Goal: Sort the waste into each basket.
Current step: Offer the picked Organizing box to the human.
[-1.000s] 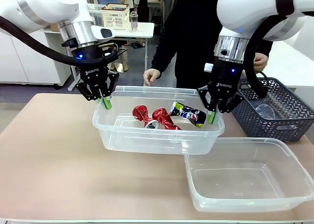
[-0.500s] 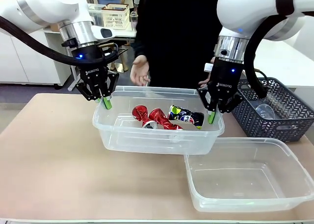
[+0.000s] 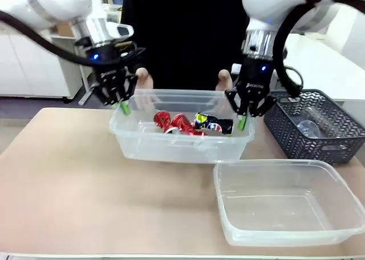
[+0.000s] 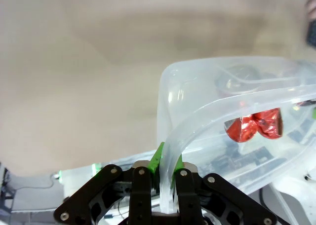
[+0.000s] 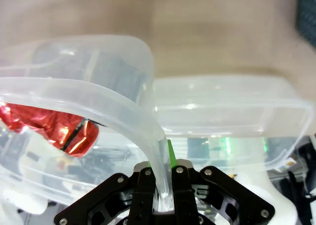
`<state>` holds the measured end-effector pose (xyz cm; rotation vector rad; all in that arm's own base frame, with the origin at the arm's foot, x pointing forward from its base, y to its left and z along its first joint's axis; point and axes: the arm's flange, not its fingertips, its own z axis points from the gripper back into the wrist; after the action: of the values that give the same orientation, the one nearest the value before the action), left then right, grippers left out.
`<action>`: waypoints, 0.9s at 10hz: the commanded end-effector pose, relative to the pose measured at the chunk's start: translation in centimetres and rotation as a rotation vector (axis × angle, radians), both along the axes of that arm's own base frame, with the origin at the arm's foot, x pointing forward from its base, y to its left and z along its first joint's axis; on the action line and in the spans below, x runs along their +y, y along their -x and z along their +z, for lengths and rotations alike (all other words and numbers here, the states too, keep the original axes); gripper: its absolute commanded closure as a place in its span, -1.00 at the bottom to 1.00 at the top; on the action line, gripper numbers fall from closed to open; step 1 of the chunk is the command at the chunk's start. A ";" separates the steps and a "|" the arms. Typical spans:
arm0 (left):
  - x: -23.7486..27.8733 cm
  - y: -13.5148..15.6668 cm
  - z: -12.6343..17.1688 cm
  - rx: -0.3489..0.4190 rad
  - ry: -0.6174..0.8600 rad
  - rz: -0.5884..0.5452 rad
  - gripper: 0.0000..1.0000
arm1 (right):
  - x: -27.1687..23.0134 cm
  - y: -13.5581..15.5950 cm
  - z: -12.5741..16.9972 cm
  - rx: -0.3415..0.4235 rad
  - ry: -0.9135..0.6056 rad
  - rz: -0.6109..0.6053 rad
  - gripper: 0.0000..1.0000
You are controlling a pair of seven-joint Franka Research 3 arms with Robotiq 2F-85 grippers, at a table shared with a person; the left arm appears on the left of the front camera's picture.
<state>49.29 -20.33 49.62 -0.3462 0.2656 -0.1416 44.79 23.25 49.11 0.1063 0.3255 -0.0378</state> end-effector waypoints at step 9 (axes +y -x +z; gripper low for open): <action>1.6 -9.9 -0.5 -0.020 0.031 0.046 0.89 | 0.7 -11.9 -1.5 0.093 -0.005 0.015 0.89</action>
<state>59.41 -18.80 48.37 -0.3778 0.2468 -0.1029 57.08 24.12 47.25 0.1119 0.4221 -0.0289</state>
